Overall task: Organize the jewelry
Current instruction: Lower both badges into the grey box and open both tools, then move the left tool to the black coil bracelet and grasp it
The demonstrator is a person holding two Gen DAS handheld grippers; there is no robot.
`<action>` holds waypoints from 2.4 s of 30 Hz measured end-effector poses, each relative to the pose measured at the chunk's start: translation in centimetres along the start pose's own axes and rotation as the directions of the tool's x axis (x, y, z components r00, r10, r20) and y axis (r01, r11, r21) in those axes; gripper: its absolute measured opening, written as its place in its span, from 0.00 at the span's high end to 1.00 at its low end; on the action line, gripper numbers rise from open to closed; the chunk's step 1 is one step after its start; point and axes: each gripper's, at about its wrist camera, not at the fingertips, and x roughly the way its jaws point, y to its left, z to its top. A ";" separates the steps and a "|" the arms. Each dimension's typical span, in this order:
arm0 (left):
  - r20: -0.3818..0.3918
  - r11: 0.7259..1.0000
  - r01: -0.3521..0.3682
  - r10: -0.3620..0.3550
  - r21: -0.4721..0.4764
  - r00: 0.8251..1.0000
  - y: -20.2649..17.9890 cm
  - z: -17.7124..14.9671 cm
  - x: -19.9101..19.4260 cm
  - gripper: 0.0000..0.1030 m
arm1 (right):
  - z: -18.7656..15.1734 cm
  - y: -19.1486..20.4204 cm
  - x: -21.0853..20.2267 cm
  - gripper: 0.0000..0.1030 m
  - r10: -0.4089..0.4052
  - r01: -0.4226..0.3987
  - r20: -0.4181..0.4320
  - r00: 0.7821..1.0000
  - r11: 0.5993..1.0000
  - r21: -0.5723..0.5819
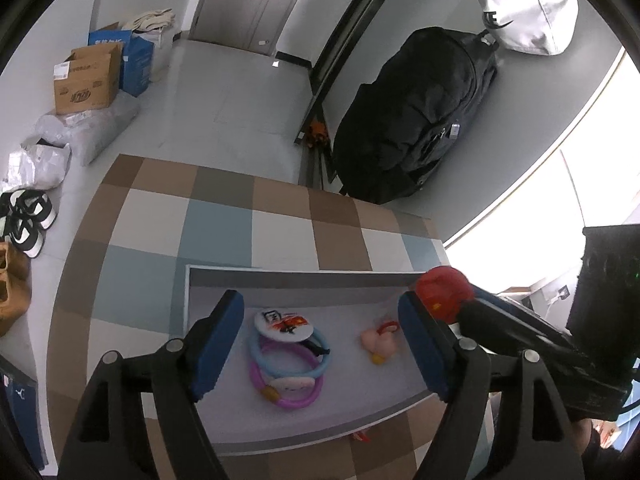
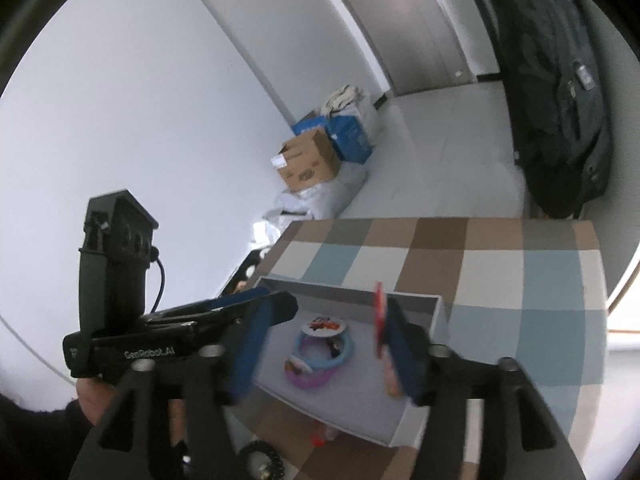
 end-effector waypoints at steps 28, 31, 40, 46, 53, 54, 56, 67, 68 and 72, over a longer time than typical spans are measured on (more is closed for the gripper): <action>0.074 0.996 -0.083 0.081 0.020 0.994 -0.2 -1.6 -2.9 0.26 | -2.1 1.4 -0.6 0.00 -0.116 0.115 -0.013 0.993 0.989 -0.091; 0.090 0.991 -0.124 0.119 0.045 0.989 -0.7 -2.2 -3.4 0.26 | -2.7 1.9 -1.0 0.00 -0.144 0.143 0.002 0.990 0.983 -0.114; 0.103 0.977 -0.201 0.193 0.075 0.976 -1.4 -4.8 -4.8 0.26 | -4.2 3.6 -2.3 0.00 -0.163 0.164 0.022 0.986 0.974 -0.158; 0.065 0.975 -0.213 0.208 0.068 0.976 -1.1 -6.4 -4.9 0.26 | -5.7 3.9 -2.7 0.00 -0.179 0.177 0.005 0.984 0.972 -0.153; -0.028 0.984 -0.160 0.163 0.078 0.986 -1.2 -7.9 -4.1 0.26 | -7.1 3.0 -3.4 0.00 -0.199 0.197 -0.019 0.980 0.976 -0.097; -0.035 0.983 -0.159 0.163 0.087 0.986 -1.4 -8.2 -4.0 0.26 | -7.3 2.7 -3.6 0.00 -0.204 0.201 -0.021 0.979 0.976 -0.083; -0.052 0.980 -0.162 0.169 0.117 0.984 -2.0 -8.8 -3.7 0.26 | -7.4 2.2 -3.8 0.00 -0.215 0.213 -0.024 0.976 0.975 -0.063; -0.146 0.921 -0.217 0.275 0.325 0.950 -4.7 -12.2 -1.3 0.26 | -7.7 -0.1 -4.6 0.00 -0.267 0.268 -0.044 0.963 0.963 0.027; -0.154 0.910 -0.228 0.294 0.345 0.943 -4.9 -12.4 -0.9 0.26 | -7.8 -0.2 -4.6 0.00 -0.267 0.269 -0.047 0.962 0.963 0.031; -0.154 0.893 -0.256 0.331 0.370 0.931 -4.9 -12.9 -0.5 0.26 | -7.7 -0.2 -4.6 0.00 -0.274 0.275 -0.047 0.961 0.961 0.028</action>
